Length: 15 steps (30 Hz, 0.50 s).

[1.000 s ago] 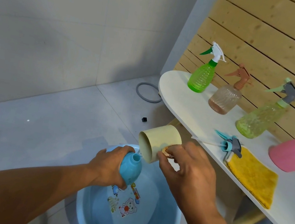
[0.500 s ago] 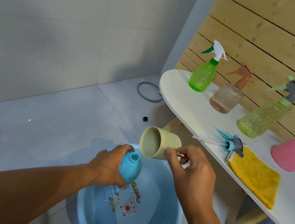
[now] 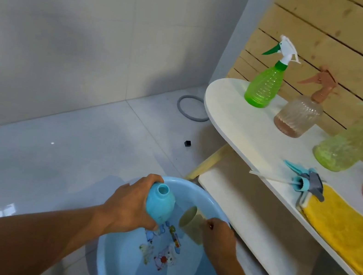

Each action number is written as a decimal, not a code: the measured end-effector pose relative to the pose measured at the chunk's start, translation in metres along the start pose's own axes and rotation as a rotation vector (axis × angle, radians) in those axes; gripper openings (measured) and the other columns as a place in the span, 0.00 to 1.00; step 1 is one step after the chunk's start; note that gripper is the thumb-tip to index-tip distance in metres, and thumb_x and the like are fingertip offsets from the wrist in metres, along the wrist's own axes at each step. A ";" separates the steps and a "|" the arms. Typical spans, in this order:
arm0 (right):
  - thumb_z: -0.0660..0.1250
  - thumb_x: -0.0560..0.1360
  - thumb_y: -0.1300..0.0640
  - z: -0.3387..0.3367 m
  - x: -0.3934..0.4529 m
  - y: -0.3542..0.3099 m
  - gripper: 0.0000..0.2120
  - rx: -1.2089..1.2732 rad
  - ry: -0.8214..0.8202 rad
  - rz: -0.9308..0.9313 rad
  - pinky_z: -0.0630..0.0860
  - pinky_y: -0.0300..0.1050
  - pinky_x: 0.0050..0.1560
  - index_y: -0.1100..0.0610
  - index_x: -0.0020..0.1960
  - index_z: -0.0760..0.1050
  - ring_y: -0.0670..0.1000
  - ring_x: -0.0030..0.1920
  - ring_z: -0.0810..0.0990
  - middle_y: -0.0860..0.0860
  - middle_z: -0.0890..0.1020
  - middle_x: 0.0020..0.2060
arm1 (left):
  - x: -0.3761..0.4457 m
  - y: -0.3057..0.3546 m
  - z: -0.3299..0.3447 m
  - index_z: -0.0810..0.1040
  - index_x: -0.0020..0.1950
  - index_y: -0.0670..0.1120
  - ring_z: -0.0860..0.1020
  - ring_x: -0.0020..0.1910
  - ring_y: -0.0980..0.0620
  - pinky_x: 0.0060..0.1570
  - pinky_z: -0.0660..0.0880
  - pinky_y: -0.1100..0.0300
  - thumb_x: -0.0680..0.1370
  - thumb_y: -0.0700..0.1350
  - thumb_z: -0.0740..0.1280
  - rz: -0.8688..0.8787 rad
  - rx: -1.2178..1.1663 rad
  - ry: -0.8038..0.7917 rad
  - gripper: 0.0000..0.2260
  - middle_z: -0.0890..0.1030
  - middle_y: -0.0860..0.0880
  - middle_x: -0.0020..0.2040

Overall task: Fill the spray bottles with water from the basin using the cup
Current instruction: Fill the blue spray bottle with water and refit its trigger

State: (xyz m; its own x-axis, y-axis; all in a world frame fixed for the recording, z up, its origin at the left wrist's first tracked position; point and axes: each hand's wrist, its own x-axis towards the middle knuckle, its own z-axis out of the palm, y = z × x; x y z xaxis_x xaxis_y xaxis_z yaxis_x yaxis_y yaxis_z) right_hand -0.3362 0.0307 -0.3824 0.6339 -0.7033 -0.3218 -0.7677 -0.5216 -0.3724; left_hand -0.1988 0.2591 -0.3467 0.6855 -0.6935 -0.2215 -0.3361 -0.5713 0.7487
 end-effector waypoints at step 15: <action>0.59 0.83 0.58 0.076 0.033 -0.020 0.13 -0.426 -0.155 -0.296 0.74 0.47 0.61 0.54 0.65 0.75 0.54 0.63 0.79 0.53 0.78 0.61 | 0.006 -0.019 0.004 0.62 0.67 0.69 0.76 0.58 0.51 0.59 0.77 0.47 0.55 0.62 0.79 -0.048 -0.027 -0.005 0.45 0.76 0.64 0.57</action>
State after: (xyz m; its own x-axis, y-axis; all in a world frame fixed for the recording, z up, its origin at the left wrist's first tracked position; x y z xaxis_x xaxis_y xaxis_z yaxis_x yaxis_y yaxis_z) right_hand -0.2927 0.0551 -0.4520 0.8108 -0.4333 -0.3936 -0.5036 -0.8591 -0.0917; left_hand -0.1914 0.2642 -0.3649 0.6976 -0.6674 -0.2607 -0.2852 -0.5924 0.7534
